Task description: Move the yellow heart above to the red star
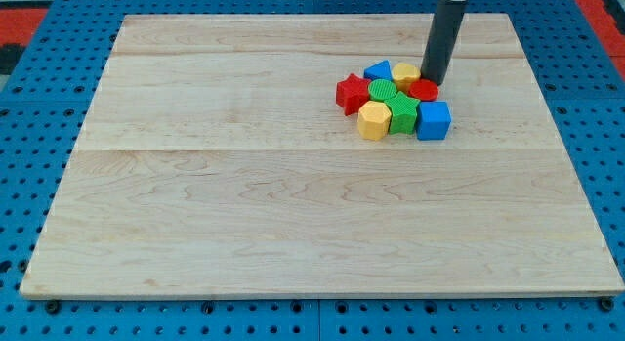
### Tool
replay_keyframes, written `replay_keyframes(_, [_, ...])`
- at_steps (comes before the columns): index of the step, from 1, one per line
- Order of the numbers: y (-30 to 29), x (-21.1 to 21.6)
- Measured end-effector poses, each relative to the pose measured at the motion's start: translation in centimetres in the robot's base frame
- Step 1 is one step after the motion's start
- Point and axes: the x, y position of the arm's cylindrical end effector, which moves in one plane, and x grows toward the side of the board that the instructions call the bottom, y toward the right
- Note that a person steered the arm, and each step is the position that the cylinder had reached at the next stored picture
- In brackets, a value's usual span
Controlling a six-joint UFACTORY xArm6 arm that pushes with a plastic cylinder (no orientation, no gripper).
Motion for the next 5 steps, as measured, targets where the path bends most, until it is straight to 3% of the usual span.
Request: replay_keyframes(5, [1.3,-2.9])
